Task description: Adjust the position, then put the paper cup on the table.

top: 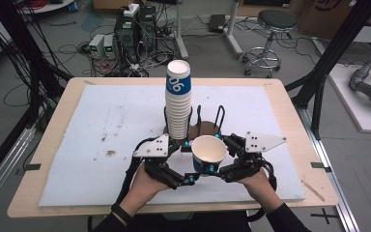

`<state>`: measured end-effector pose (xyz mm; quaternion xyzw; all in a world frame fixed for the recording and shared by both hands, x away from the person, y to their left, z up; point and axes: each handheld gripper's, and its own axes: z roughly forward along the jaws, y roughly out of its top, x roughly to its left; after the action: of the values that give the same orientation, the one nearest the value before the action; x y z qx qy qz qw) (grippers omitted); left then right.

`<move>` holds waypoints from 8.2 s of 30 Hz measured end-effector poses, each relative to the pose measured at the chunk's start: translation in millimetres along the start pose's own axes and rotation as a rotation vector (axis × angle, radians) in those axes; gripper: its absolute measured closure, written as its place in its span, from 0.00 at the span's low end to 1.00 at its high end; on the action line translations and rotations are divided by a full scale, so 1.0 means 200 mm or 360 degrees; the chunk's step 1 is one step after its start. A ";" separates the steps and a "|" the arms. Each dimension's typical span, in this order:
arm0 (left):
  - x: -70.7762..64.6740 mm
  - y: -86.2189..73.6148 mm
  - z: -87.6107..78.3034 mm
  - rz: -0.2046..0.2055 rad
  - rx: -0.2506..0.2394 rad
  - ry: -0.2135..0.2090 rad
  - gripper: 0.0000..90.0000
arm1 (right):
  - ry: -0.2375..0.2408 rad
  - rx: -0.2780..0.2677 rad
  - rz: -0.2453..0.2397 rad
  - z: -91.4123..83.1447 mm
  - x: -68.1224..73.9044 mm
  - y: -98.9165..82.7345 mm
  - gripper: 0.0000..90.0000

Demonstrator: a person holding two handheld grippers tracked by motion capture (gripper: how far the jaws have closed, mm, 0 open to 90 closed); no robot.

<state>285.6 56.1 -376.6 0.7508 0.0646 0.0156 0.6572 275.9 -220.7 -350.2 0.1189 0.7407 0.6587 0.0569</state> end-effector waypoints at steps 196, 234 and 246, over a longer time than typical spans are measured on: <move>0.09 -0.19 -0.39 0.0026 0.0083 0.0556 0.18 | -0.1327 0.0152 0.0309 -0.40 -0.87 -0.46 0.23; 0.09 -0.18 -0.33 0.0041 0.0106 0.0501 0.18 | -0.1386 0.0458 0.0361 -0.41 -0.78 -0.42 0.15; 0.10 -0.18 -0.33 0.0048 0.0101 0.0493 0.18 | -0.1351 0.0496 0.0453 -0.49 -0.67 -0.41 0.15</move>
<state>295.2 127.4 -403.6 0.7606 0.1545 0.1390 0.6150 373.3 -356.9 -428.8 0.4851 0.7184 0.4340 0.2453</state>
